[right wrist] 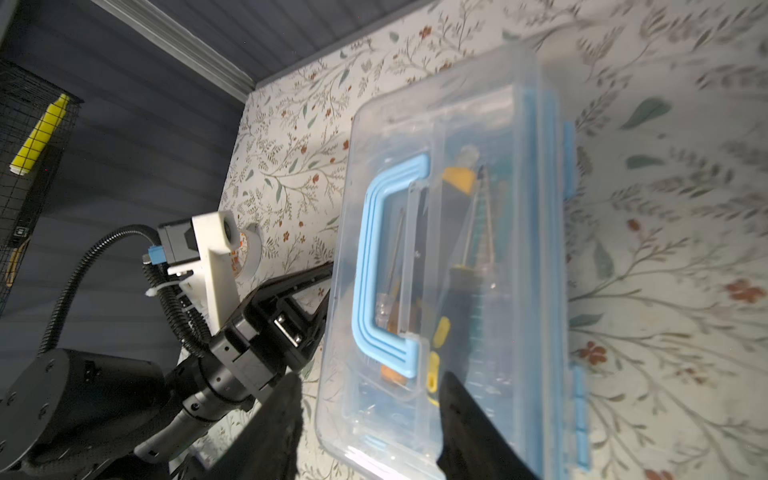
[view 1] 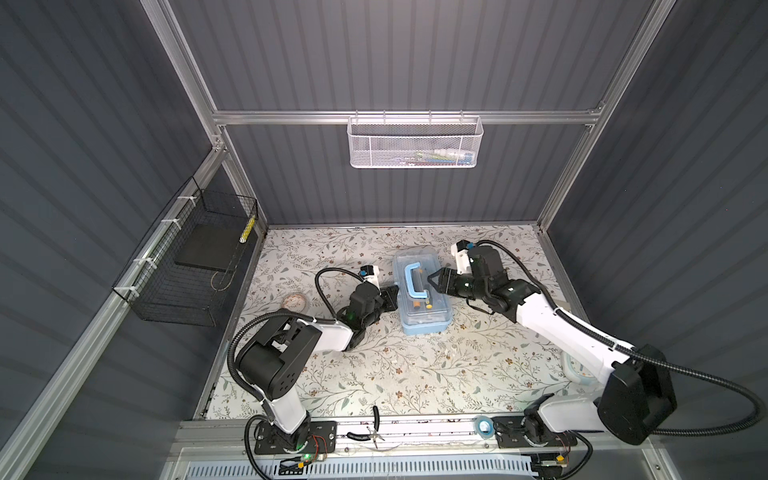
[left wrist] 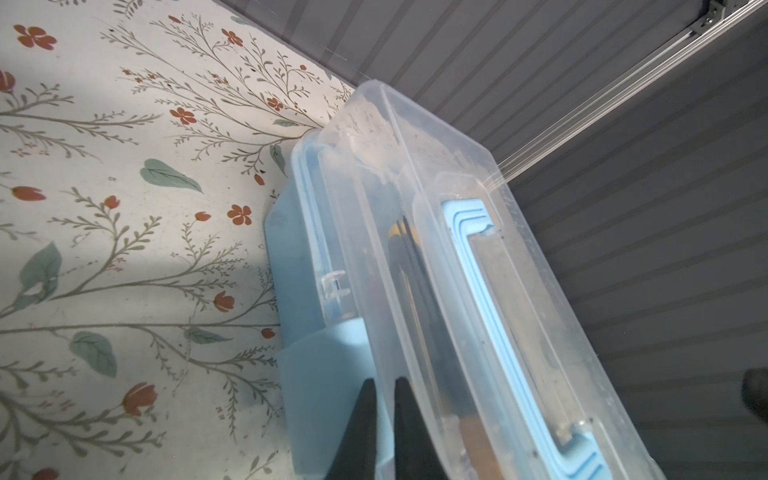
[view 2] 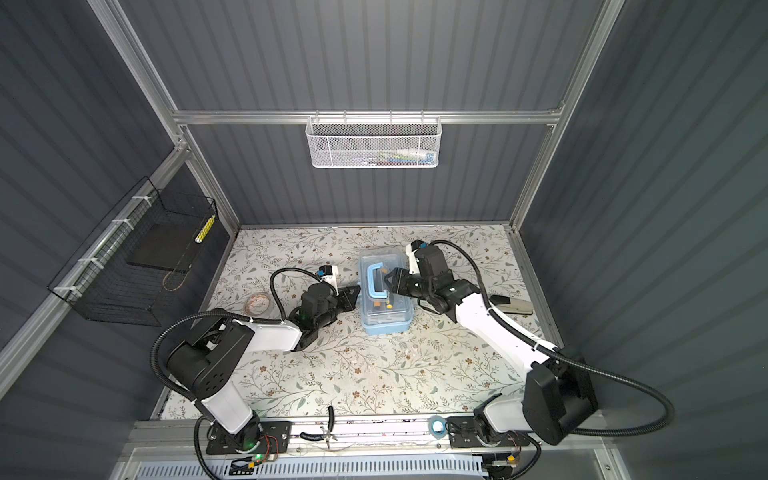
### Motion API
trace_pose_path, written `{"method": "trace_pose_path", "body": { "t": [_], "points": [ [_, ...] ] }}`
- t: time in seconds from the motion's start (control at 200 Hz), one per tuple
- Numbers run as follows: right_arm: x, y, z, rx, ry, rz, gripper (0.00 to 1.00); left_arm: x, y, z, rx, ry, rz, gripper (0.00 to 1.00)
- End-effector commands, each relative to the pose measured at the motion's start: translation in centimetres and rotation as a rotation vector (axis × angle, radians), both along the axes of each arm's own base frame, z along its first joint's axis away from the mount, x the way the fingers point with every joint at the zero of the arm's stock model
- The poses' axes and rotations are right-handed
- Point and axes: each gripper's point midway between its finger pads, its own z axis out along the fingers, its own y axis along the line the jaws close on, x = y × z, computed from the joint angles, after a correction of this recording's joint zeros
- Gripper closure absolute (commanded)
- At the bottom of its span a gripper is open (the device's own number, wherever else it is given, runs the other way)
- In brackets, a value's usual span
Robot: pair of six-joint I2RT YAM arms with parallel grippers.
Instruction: Pack the tool kit
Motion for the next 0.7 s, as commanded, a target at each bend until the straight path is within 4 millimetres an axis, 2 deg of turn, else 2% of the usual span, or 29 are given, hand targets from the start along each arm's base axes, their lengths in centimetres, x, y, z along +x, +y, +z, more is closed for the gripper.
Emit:
{"method": "trace_pose_path", "body": {
  "t": [0.0, 0.14, 0.23, 0.355, 0.505, 0.695],
  "points": [
    [0.1, -1.2, -2.3, -0.054, 0.054, -0.013, 0.39, -2.0, -0.2, -3.0, 0.040, 0.097, -0.043, 0.87],
    [0.5, -1.3, -4.3, -0.043, 0.084, -0.014, 0.35, -2.0, -0.4, -3.0, 0.025, 0.098, -0.051, 0.83],
    [0.8, -1.1, -5.3, -0.031, 0.093, -0.007, 0.34, -2.2, -0.5, -3.1, 0.007, 0.099, -0.056, 0.74],
    [1.2, -0.9, -6.5, 0.001, 0.099, -0.005, 0.33, -2.4, -0.6, -3.1, -0.016, 0.099, -0.061, 0.67],
    [1.4, -0.5, -7.4, 0.031, 0.104, 0.004, 0.33, -2.6, -0.4, -3.3, -0.038, 0.099, -0.056, 0.65],
    [0.7, 1.2, -8.2, 0.164, 0.123, 0.078, 0.33, -2.3, -0.7, -3.9, -0.068, 0.097, -0.057, 0.64]
  ]
}}
